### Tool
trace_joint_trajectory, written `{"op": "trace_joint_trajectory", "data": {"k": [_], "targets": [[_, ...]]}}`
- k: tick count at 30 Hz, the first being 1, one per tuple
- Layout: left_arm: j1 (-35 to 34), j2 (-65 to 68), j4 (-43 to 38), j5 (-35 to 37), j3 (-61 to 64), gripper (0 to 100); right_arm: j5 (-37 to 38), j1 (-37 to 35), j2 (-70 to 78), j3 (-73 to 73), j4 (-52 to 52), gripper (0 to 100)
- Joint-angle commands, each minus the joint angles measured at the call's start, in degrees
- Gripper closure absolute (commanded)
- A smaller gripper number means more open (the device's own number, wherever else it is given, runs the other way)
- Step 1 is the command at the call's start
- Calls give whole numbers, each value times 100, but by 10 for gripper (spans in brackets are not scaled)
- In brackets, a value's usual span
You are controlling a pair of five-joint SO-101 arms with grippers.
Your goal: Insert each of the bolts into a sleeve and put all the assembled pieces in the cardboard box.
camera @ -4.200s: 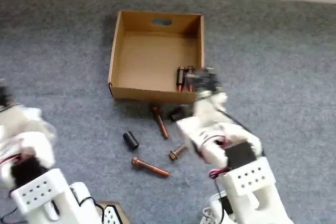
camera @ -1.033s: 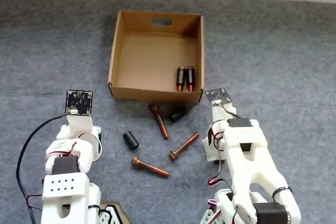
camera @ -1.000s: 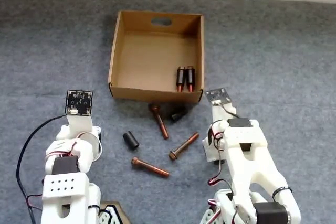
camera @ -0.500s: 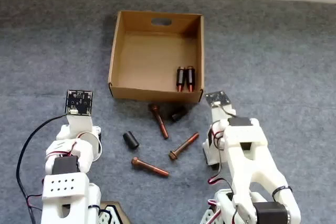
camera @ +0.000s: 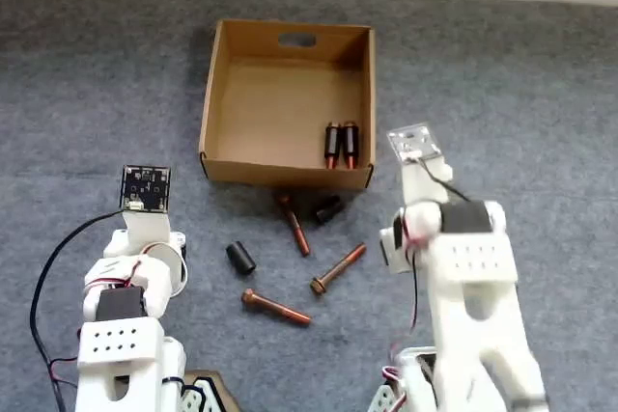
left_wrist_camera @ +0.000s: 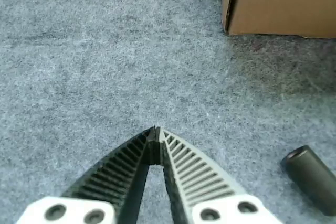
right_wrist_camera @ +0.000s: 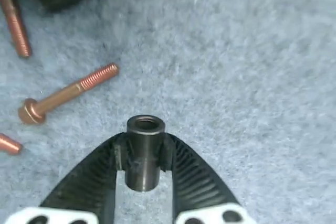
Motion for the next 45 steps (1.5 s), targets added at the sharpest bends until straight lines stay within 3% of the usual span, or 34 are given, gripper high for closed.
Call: {"op": "trace_joint_trajectory", "data": {"k": [1, 4, 8, 15, 19, 22, 25, 28, 32, 39, 45], "targets": [[92, -92, -97, -18, -31, 976, 18, -84, -1226, 567, -295, 994], [92, -92, -88, -18, -40, 976, -18, -66, -1798, 1385, -655, 994], [92, -92, -18, -18, -110, 976, -765, -66, -2202, 2158, -1209, 994], [110, -31, 1169, -44, -1437, 964, -993, -48, -2615, 2527, -1481, 994], [110, -22, 1521, -809, -2053, 883, -1002, -48, -2800, 2545, -1446, 994], [92, -22, 1846, -1530, -2492, 874, -1002, -48, -2914, 2642, -1402, 994], [92, -4, 2145, -1574, -2949, 874, -1002, -48, -3073, 2756, -1411, 994], [127, 488, 2418, -1521, -3547, 874, -1002, -48, -3240, 2791, -1402, 994], [180, 2290, 2936, -1055, -4655, 872, -1002, -48, -3354, 2818, -1376, 994], [1613, 5015, 4352, -563, -6484, 874, -1011, -48, -3380, 2818, -1402, 994], [2985, 5824, 4484, 105, -6870, 874, -1160, -48, -3380, 2818, -1402, 994]]}}
